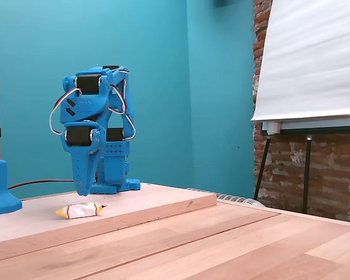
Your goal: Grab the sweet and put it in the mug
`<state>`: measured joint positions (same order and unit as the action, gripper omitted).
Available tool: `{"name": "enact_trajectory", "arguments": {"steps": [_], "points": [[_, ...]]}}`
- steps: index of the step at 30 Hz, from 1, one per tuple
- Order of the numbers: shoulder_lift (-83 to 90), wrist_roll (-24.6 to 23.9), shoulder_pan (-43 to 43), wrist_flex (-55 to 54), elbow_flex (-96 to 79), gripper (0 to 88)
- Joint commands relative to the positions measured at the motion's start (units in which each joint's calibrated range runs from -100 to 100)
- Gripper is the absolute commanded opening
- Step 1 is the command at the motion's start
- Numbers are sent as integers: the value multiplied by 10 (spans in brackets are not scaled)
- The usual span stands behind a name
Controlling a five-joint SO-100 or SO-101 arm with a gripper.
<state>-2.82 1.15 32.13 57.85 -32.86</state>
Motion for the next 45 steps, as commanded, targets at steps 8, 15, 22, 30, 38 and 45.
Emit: {"name": "enact_trajectory", "arguments": {"steps": [8, 15, 22, 30, 38, 45], "points": [[4, 0, -4, 5, 23, 266], [5, 1, -4, -3, -21, 296], [5, 29, -3, -4, -55, 305], [-5, 62, 4, -5, -53, 306], [-50, 70, 5, -20, -26, 298], [-61, 72, 5, -20, -16, 294]]}}
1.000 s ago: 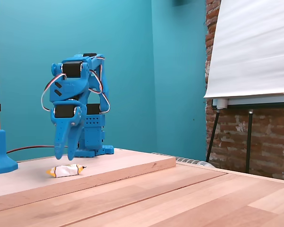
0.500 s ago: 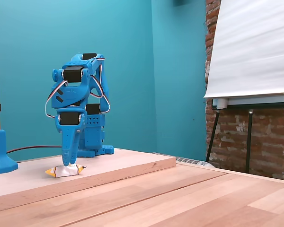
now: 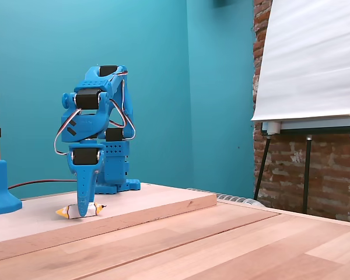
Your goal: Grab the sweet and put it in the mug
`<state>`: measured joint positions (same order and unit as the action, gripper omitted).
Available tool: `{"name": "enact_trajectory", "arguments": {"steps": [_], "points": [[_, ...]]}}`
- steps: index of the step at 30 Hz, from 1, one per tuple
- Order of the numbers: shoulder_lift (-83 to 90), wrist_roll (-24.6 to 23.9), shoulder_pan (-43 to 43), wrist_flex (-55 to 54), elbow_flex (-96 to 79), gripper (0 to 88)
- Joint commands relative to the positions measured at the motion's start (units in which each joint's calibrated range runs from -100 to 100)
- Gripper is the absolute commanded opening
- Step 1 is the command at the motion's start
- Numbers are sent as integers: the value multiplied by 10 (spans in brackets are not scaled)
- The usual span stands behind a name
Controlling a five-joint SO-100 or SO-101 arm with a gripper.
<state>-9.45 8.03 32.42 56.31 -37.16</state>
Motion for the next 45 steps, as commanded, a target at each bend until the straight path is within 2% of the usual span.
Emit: {"name": "enact_trajectory", "arguments": {"steps": [1, 4, 11, 13, 22, 34, 45], "points": [[5, 3, 2, -5, 27, 293], [5, 5, 2, -5, 27, 259], [8, 6, 2, -10, 27, 45], [8, 6, 2, -11, 27, 19], [21, 7, 1, -13, 33, 37], [125, 0, 3, -3, 198, 35], [144, 2, 89, -14, 317, 35]]}}
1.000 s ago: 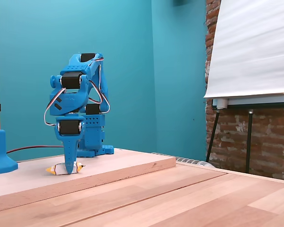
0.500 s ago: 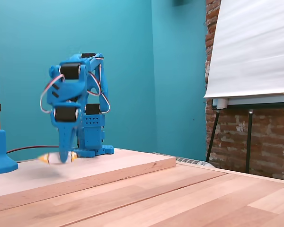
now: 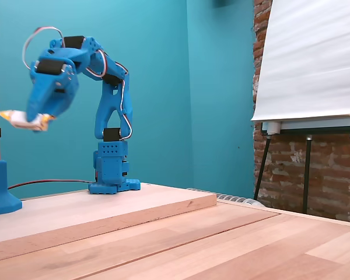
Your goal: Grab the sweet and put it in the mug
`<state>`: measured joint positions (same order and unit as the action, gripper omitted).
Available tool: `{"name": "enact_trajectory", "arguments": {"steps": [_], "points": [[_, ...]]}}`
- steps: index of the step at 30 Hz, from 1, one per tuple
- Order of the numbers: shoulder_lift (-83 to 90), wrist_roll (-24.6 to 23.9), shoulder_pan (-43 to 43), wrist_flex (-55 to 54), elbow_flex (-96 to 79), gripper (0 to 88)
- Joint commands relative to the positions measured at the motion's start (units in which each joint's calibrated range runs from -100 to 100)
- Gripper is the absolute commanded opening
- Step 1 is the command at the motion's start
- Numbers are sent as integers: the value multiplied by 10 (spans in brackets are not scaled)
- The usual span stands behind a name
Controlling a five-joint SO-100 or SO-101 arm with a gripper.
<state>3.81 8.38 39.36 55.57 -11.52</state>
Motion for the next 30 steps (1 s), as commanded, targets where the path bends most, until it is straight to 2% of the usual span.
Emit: {"name": "enact_trajectory", "arguments": {"steps": [1, 6, 16, 30], "points": [[-2, 1, 24, -7, 69, 35], [-90, 3, 49, -18, 141, 35], [-210, 3, 65, -118, 273, 35], [-362, 3, 64, -125, 415, 35]]}}
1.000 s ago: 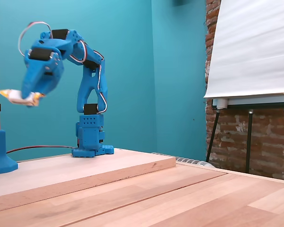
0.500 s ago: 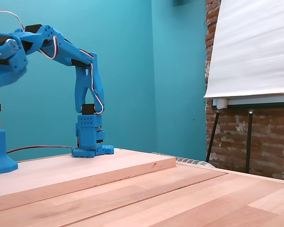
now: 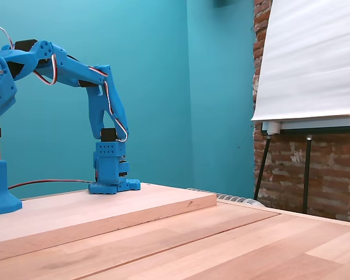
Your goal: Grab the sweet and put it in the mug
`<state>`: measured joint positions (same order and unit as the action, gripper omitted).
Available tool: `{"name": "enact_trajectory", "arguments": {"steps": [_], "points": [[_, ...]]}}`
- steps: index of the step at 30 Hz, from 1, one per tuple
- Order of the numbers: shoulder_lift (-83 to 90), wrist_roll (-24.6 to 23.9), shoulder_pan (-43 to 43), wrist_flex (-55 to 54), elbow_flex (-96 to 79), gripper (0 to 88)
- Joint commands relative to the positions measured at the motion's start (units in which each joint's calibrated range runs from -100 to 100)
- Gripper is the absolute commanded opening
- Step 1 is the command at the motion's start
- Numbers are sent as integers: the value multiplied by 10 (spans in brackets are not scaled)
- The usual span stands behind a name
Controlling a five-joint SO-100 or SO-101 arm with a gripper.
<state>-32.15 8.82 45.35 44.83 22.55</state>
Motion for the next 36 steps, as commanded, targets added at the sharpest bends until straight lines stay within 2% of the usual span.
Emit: {"name": "enact_trajectory", "arguments": {"steps": [1, 6, 18, 36], "points": [[-14, -1, 5, -23, 90, 35], [-61, -1, 12, -71, 155, 35], [-105, 0, 13, -176, 173, 35], [-110, -4, 13, -118, 131, 35]]}}
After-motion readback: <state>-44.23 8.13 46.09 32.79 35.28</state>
